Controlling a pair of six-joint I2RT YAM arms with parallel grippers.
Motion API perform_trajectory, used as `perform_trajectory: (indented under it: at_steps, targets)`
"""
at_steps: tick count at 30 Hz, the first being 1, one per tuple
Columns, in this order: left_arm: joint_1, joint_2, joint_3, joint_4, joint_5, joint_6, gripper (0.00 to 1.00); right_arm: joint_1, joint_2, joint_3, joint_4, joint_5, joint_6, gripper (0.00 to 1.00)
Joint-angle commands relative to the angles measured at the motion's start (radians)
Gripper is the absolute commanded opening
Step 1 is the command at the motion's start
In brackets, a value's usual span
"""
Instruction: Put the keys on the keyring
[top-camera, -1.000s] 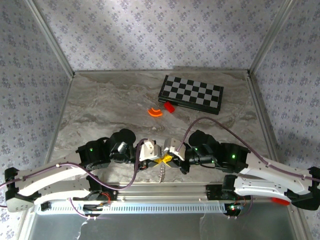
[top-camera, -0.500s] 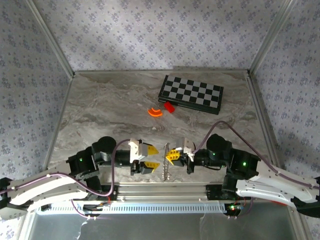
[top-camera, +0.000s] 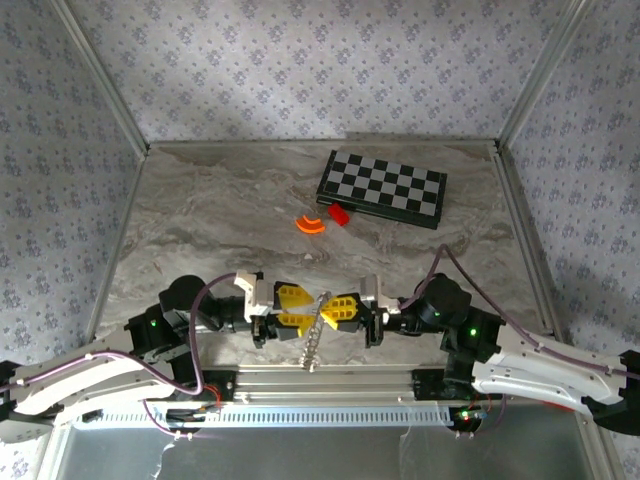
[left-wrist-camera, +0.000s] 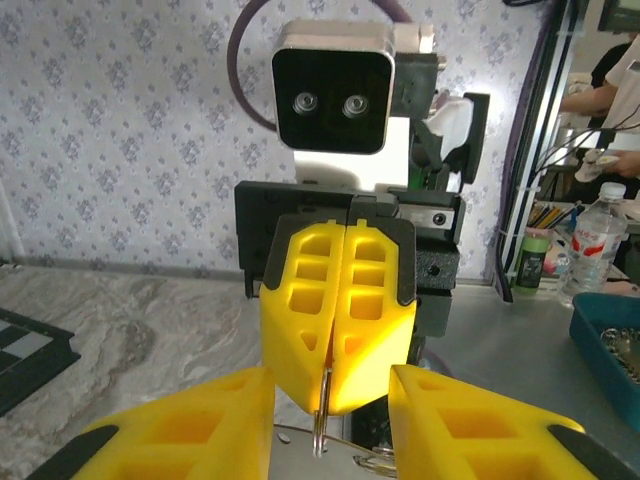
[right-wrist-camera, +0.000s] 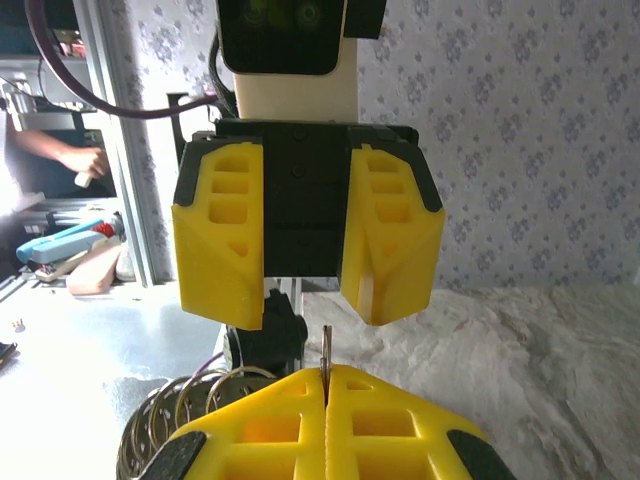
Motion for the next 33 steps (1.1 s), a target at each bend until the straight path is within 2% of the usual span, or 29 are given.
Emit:
perform_trajectory:
  at_steps: [1,20,30,33]
  targets:
    - [-0.009,-0.009,0.002,0.078,0.035,-0.026,0.35,0.0,-0.019,-0.013,0.154,-0.027,0.03,0.0]
    - [-0.009,0.054,0.017,0.147,0.09,-0.048,0.29,-0.004,-0.052,-0.067,0.26,-0.033,0.051,0.0]
    - [-0.009,0.051,0.02,0.151,0.093,-0.042,0.02,-0.008,-0.06,-0.077,0.24,-0.034,0.048,0.0]
    - [-0.01,0.057,0.022,0.154,0.097,-0.037,0.0,-0.01,-0.069,-0.068,0.174,-0.028,0.032,0.0]
